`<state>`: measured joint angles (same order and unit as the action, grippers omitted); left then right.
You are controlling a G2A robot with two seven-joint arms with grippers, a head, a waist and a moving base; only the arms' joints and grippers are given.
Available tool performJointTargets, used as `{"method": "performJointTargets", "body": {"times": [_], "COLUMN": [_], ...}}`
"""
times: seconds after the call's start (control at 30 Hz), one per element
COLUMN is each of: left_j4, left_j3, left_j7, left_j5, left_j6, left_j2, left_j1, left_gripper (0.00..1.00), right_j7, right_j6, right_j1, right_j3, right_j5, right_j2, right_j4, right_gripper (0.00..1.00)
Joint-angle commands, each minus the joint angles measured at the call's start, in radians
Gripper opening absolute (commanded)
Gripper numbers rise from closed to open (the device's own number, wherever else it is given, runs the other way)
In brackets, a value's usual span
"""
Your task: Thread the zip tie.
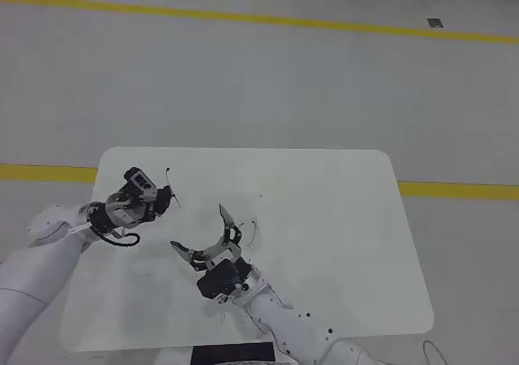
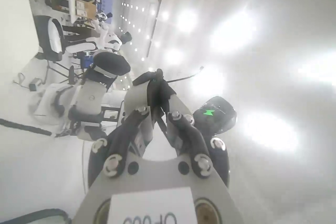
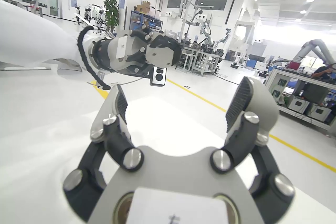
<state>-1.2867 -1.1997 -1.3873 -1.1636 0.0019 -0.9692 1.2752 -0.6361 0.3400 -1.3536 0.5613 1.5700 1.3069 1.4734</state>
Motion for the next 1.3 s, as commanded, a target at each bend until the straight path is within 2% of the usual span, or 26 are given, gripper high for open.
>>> {"method": "performJointTargets", "body": {"times": [0.0,0.03,0.1,0.87,1.03,1.17,1.2,1.23,1.27], "left_j4": [0.006,0.007,0.024,0.024,0.024,0.024,0.024,0.024,0.024], "left_j3": [0.007,0.01,0.013,0.013,0.013,0.013,0.013,0.013,0.013], "left_j7": [-0.003,-0.003,0.003,0.003,0.003,0.003,0.003,0.003,0.003], "left_j5": [-0.009,-0.016,0.009,0.009,0.009,0.009,0.009,0.009,0.009], "left_j6": [0.024,0.033,0.023,0.023,0.023,0.023,0.023,0.023,0.023], "left_j2": [-0.002,-0.003,-0.003,-0.003,-0.003,-0.003,-0.003,-0.003,-0.003], "left_j1": [-0.004,-0.004,-0.013,-0.013,-0.013,-0.013,-0.013,-0.013,-0.013], "left_gripper": [0.0,0.0,0.0,0.0,0.0,0.0,0.0,0.0,0.0], "right_j7": [-0.013,-0.017,-0.03,-0.018,-0.007,0.008,0.012,0.015,0.016], "right_j6": [0.0,0.0,0.0,-0.002,0.0,0.0,0.0,0.0,0.0], "right_j1": [0.017,0.023,0.032,0.034,0.075,0.12,0.13,0.137,0.142], "right_j3": [-0.004,-0.005,-0.003,0.003,-0.012,-0.05,-0.06,-0.065,-0.07], "right_j5": [0.0,0.0,0.0,0.0,0.0,0.0,0.0,0.0,0.0], "right_j2": [-0.002,-0.002,-0.002,-0.002,-0.001,0.007,0.01,0.012,0.015], "right_j4": [-0.016,-0.02,-0.029,-0.027,-0.041,-0.063,-0.069,-0.074,-0.078], "right_gripper": [1.0,1.0,1.0,1.0,1.0,1.0,0.8,0.69,0.5]}}
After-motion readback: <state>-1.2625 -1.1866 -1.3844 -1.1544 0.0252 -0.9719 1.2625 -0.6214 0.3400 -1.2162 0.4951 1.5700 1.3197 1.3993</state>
